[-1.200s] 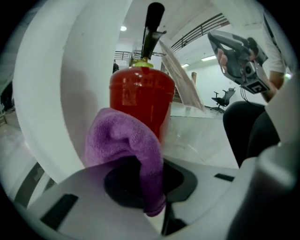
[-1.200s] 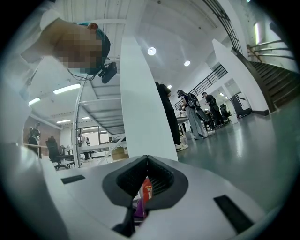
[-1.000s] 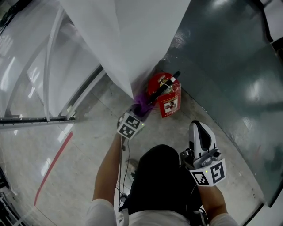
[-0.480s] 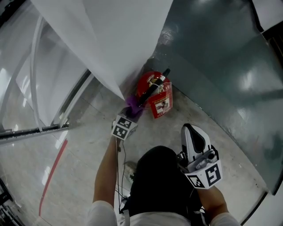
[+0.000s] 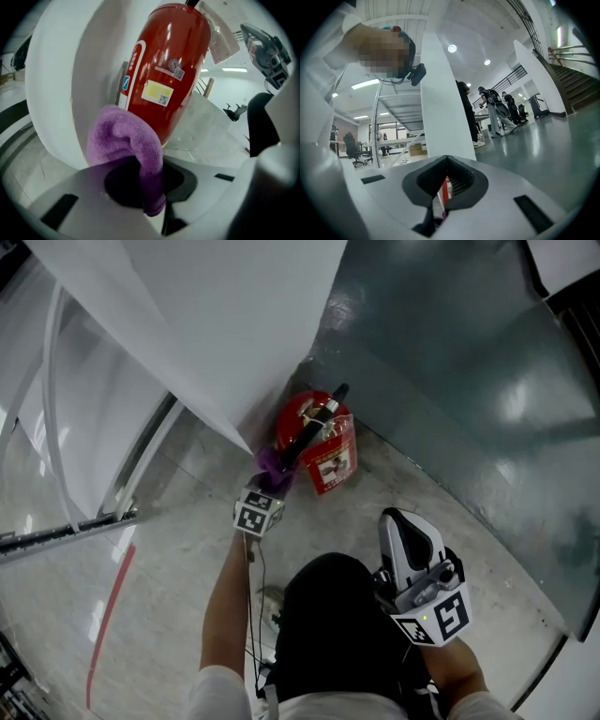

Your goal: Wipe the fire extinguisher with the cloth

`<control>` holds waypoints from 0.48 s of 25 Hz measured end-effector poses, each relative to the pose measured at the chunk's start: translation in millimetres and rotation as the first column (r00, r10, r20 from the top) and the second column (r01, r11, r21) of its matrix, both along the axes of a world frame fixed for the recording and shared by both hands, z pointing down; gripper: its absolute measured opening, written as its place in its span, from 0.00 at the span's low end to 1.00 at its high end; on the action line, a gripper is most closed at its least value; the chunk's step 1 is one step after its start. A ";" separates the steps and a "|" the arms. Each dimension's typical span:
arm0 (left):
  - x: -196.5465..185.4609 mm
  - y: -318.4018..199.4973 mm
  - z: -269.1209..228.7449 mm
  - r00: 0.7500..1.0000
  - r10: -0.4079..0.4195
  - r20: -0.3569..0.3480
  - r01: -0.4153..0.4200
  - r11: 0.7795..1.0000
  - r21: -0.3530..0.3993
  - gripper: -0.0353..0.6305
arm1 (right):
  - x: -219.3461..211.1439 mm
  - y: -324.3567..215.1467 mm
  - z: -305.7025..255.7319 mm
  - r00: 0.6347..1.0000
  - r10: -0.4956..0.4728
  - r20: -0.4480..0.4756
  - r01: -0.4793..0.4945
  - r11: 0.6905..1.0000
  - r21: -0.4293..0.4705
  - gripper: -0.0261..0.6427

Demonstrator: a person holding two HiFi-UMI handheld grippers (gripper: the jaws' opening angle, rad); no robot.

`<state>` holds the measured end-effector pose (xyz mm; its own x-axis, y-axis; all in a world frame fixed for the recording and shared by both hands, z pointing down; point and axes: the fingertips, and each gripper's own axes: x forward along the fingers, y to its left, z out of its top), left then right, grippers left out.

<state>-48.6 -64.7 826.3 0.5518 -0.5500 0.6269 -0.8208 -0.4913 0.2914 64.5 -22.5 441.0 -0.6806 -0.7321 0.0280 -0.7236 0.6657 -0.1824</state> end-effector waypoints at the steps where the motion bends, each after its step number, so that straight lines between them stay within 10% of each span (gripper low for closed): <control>1: -0.5 -1.1 2.4 1.000 -0.005 -0.002 0.005 1.000 0.002 0.14 | 1.1 0.3 0.2 1.000 0.001 -0.003 -0.001 1.000 0.000 0.06; 12: -6.1 9.2 35.9 0.995 -0.095 -0.027 0.093 0.993 -0.077 0.14 | 0.0 7.8 2.9 1.000 -0.012 -0.002 0.012 1.000 0.005 0.06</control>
